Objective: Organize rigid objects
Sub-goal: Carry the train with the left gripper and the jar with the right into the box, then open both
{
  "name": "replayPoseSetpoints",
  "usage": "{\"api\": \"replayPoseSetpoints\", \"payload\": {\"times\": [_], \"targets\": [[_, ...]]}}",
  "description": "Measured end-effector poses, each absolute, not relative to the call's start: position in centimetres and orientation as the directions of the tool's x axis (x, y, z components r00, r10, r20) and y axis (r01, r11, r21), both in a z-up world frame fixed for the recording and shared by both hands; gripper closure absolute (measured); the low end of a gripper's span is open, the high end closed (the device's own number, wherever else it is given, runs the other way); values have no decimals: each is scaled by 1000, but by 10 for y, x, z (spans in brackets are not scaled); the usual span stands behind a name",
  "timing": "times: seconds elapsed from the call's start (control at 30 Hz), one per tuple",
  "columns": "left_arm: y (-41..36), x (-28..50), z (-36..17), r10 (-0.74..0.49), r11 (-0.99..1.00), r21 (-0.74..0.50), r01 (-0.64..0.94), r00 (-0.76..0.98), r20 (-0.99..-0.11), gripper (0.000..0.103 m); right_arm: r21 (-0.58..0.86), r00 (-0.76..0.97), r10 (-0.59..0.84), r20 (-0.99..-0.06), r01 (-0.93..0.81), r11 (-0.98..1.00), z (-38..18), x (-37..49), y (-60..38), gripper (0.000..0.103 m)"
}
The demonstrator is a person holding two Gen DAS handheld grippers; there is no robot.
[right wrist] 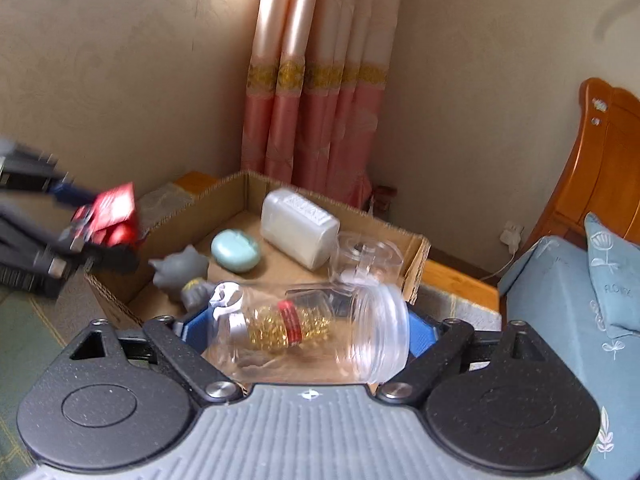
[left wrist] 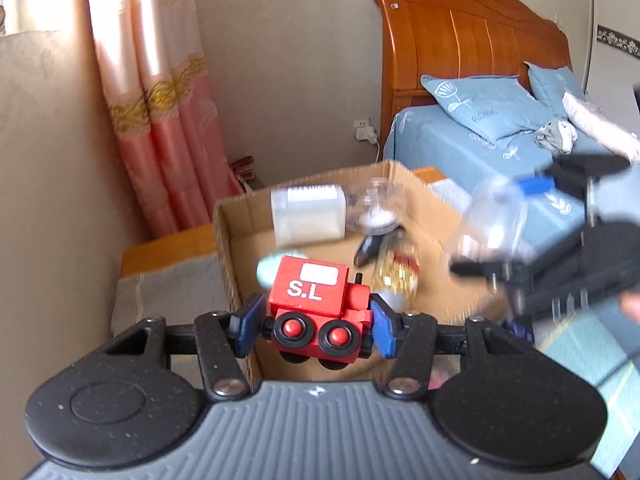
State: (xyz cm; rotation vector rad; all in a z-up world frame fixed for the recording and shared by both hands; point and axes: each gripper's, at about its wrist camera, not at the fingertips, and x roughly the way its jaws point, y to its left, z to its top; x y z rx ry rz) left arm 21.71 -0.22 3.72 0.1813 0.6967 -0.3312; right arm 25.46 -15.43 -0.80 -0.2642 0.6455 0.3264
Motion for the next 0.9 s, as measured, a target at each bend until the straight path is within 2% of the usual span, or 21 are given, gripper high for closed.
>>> {"api": "replayPoseSetpoints", "payload": {"times": [0.07, 0.37, 0.67, 0.73, 0.8, 0.9], "targets": [[-7, 231, 41, -236, 932, 57, 359, 717, -656, 49, -128, 754, 219, -619, -373, 919, -10, 252, -155, 0], [-27, 290, 31, -189, 929, 97, 356, 684, -704, 49, -114, 752, 247, -611, -393, 912, -6, 219, -155, 0], [-32, 336, 7, -135, 944, 96, 315, 636, -760, 48, -130, 749, 207, -629, -365, 922, -7, 194, -167, 0], [-30, 338, 8, -127, 950, 97, 297, 650, -749, 39, -136, 747, 196, -635, -357, 924, -10, 190, -169, 0], [-29, 334, 10, -114, 953, 110, 282, 671, -732, 11, -142, 750, 184, -636, -348, 927, -12, 187, -170, 0], [-26, 320, 18, -114, 953, 121, 279, 696, -709, 10, -128, 747, 175, -642, -329, 936, -18, 183, -174, 0]]}}
